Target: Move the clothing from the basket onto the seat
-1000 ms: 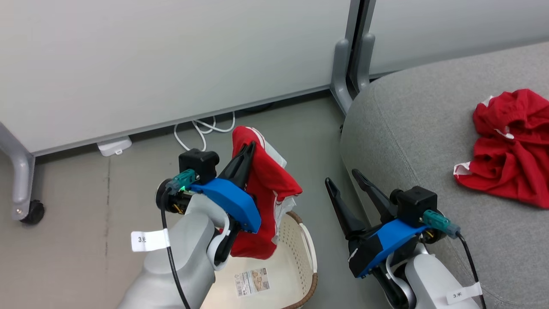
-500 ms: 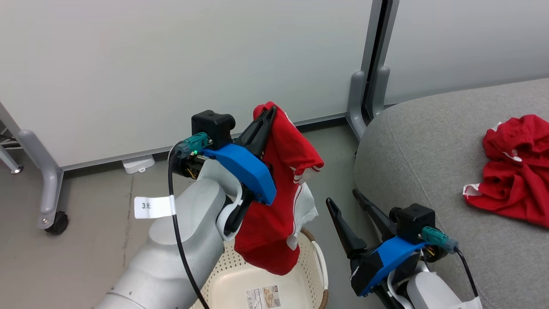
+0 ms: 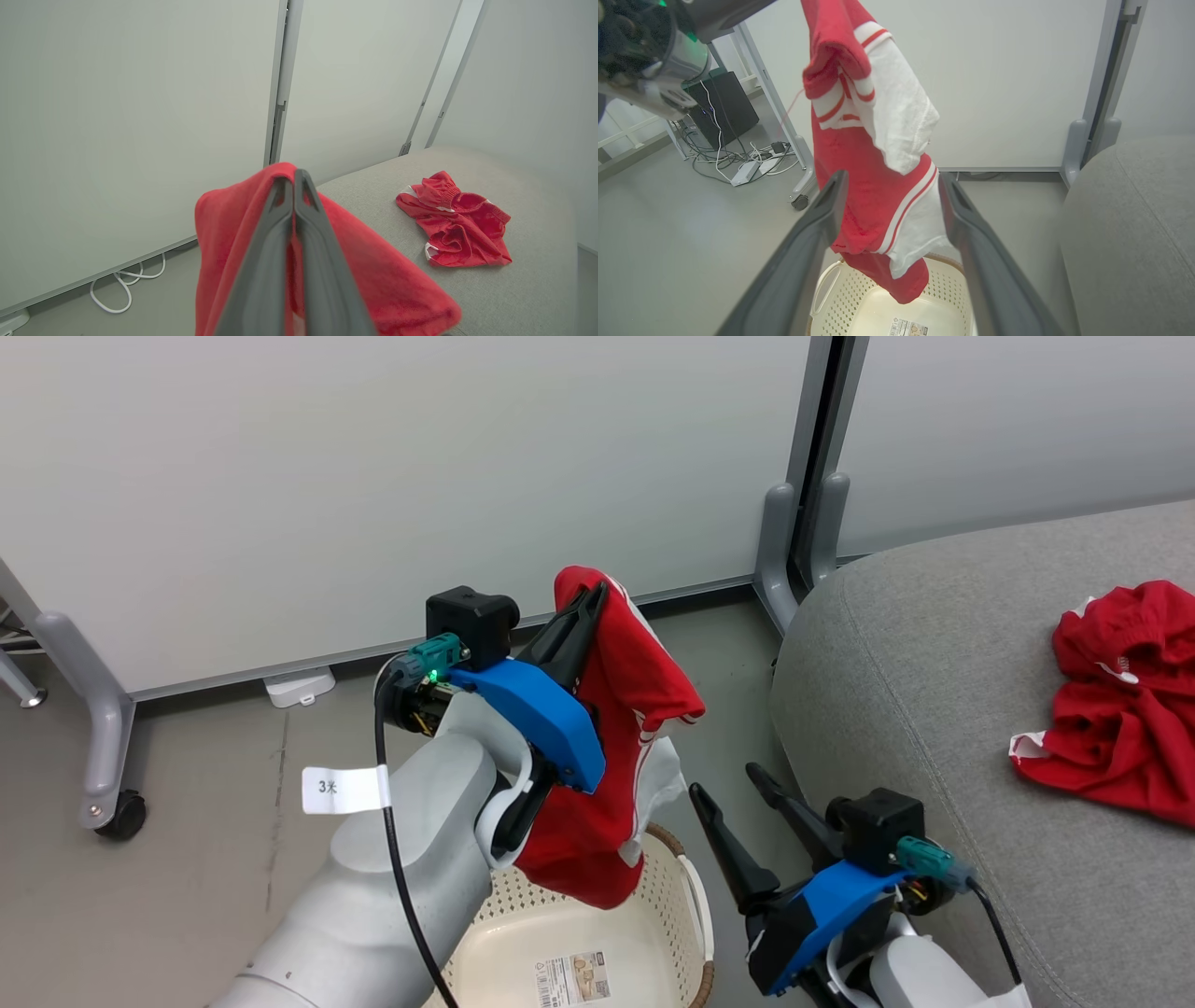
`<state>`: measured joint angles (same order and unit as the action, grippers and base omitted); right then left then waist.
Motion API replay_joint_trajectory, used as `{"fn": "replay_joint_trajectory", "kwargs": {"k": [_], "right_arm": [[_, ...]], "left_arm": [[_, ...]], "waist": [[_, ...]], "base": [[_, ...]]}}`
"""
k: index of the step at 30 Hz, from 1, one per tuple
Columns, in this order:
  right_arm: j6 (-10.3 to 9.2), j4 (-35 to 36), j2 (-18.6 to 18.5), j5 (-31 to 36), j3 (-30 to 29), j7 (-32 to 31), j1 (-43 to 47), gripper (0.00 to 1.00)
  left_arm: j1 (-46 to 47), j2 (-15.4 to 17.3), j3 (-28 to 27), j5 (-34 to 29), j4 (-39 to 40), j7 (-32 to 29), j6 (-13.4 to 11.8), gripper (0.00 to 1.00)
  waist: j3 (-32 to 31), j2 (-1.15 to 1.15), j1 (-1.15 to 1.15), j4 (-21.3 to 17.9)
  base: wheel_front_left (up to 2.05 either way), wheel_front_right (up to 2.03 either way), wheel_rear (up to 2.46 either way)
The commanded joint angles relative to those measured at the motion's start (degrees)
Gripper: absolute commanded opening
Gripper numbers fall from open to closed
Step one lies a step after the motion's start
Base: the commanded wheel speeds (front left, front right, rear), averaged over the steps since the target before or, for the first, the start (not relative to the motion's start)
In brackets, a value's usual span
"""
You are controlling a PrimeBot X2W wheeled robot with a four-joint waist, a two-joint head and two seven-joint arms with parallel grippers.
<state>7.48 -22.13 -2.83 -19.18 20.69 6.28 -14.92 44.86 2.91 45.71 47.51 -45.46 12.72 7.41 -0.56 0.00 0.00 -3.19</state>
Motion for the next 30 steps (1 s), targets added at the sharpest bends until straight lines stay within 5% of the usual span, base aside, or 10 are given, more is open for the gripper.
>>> {"fn": "replay_joint_trajectory", "kwargs": {"k": [1, 30], "right_arm": [[0.03, -0.19, -0.11, -0.20, 0.41, -0.22, -0.53, 1.00], [0.03, -19.19, -0.10, -9.68, 14.17, 2.45, -21.95, 1.00]], "left_arm": [[1.05, -0.02, 0.32, 0.34, -0.05, 0.42, 0.04, 0.00], [2.28, -0.03, 6.06, 5.26, 0.56, 1.63, -0.08, 0.00]], "waist": [[0.05, 0.00, 0.00, -0.05], [0.95, 0.00, 0.00, 0.71]], "base": [[0.00, 0.00, 0.00], [0.00, 0.00, 0.00]]}}
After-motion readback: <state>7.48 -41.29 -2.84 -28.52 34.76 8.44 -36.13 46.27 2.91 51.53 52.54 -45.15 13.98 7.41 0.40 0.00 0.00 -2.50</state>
